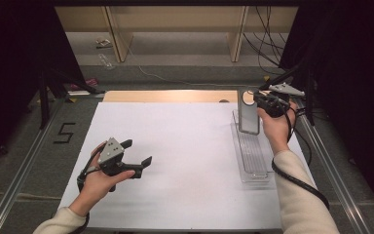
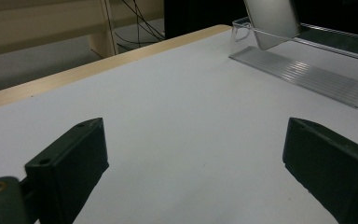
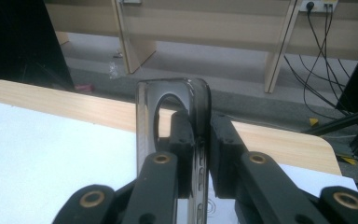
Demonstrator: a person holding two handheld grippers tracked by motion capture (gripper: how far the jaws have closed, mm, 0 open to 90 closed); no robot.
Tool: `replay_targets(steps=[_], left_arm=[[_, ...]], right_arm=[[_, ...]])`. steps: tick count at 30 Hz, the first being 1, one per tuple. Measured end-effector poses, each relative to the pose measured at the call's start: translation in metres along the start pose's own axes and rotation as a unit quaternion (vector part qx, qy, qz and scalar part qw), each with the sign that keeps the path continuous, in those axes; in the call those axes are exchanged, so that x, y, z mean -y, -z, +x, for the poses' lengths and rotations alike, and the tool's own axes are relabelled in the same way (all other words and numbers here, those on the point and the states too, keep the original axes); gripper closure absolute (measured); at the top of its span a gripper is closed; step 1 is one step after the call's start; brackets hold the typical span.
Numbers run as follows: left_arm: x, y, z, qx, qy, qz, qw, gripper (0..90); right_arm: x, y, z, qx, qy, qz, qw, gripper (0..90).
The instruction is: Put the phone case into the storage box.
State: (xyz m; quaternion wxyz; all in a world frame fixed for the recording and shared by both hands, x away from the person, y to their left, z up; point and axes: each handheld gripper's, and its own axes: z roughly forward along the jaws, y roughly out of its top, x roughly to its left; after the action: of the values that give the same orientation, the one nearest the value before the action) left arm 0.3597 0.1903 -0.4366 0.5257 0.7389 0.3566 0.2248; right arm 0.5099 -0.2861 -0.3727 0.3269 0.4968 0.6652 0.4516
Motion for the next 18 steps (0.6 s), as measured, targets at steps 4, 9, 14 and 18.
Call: replay_targets(steps=[4, 9, 14, 18], left_arm=[[0.0001, -0.0001, 0.0001, 0.000, 0.000, 0.000, 1.0000, 6.1], [0.0002, -0.0001, 0.0005, 0.000, 0.000, 0.000, 1.0000, 6.1], [0.0001, -0.0003, 0.0003, 0.000, 0.000, 0.000, 1.0000, 6.1], [0.0003, -0.0004, 0.0003, 0.000, 0.000, 0.001, 1.0000, 6.1]], right_arm=[[0.0009, -0.0010, -0.0002, 0.000, -0.003, 0.001, 1.0000, 81.8], [0.0021, -0.0024, -0.0004, 0.001, -0.002, 0.003, 1.0000, 81.8], [0.0021, -0.0032, -0.0005, 0.001, -0.002, 0.003, 1.0000, 81.8], [0.0030, -0.0045, -0.0001, 0.002, -0.001, 0.005, 1.0000, 81.8]])
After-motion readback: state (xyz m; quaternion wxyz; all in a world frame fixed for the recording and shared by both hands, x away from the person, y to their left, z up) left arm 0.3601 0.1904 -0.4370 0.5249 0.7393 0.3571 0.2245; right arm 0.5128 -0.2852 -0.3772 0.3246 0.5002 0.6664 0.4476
